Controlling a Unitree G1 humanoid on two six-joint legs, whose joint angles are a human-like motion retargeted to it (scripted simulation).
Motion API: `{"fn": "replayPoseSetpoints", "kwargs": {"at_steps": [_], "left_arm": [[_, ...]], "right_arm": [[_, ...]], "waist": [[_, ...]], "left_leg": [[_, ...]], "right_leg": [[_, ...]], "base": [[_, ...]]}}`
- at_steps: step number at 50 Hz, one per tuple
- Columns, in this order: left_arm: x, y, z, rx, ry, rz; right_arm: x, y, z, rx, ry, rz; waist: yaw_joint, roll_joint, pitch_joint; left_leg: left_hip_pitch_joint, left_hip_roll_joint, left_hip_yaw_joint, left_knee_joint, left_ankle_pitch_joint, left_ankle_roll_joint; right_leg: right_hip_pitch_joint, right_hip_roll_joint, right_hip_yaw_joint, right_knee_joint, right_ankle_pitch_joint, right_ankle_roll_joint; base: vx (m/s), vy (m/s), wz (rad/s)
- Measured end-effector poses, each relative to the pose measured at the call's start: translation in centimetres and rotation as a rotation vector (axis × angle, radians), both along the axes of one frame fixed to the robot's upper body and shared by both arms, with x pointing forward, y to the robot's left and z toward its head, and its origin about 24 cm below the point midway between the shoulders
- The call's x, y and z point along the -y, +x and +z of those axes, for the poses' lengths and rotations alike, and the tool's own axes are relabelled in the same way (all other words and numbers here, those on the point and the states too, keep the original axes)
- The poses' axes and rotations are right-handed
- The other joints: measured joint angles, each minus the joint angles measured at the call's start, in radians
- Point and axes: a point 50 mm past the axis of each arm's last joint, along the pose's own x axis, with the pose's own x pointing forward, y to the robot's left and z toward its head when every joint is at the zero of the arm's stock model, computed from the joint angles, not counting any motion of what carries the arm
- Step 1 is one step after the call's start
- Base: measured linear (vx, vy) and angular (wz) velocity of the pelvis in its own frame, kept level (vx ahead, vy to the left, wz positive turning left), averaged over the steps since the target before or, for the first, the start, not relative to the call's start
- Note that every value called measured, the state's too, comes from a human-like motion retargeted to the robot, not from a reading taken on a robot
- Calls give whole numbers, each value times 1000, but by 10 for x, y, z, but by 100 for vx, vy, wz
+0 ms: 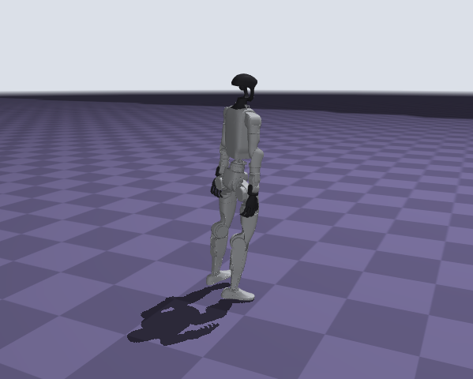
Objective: In place motions
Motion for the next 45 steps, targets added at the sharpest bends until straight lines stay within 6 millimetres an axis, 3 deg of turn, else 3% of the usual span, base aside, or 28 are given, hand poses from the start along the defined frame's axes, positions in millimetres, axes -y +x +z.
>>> {"fn": "replayPoseSetpoints", "kwargs": {"at_steps": [5,12,15,18,20,24,30,34,38,42,45], "left_arm": [[-8,11,-2,62,47,-6],[6,-27,4,-82,-1,136],[11,-36,8,-140,-14,172],[8,-35,9,-161,-15,147],[3,-35,10,-172,-9,112],[-4,-28,9,-161,14,50],[-9,6,3,-37,9,11],[-11,32,0,49,25,-18],[-10,53,-2,133,40,-41],[-6,51,-3,158,42,-40],[-3,38,-4,130,37,-19]], "right_arm": [[-10,1,-3,44,63,-21],[-6,25,-4,125,93,167],[-5,44,-3,194,91,228],[-6,58,-2,251,88,253],[-6,59,-2,261,90,253],[-6,43,-3,220,91,227],[-7,23,-4,161,81,174],[-7,5,-4,103,68,119],[-9,-14,-2,38,60,52],[-11,-31,-1,-14,51,29],[-10,-32,-1,-14,50,45]], "waist": [[81,-70,39],[118,-68,16],[91,-27,43],[70,19,102],[31,24,125],[-21,4,183],[-99,35,292],[-163,77,315],[-170,85,328],[-161,75,308],[-151,56,282]], "left_leg": [[43,-52,11,10,-3,29],[60,-95,-10,-3,-9,69],[49,-64,-21,12,-2,79],[52,-14,-23,20,13,79],[53,-12,-26,16,24,80],[73,-35,-29,18,35,94],[103,21,-18,-5,59,90],[79,66,-14,-6,75,87],[83,77,-30,5,75,87],[107,64,-49,4,67,89],[117,42,-56,5,58,93]], "right_leg": [[19,-49,39,4,24,14],[-31,-78,97,87,43,16],[-61,-58,72,190,72,-31],[-136,2,126,343,136,-160],[-170,1,83,322,173,-152],[-271,30,109,132,153,-137],[-472,71,76,0,97,-192],[-575,71,106,4,107,-226],[-570,59,110,5,112,-227],[-485,42,96,19,119,-211],[-395,22,87,43,135,-189]], "base": [[-14,25,-39],[-12,23,-40],[-25,21,2],[-30,15,5],[-29,15,50],[-17,12,29],[-20,10,15],[-14,7,46],[-4,1,15],[7,-3,5],[12,-7,0]]}}
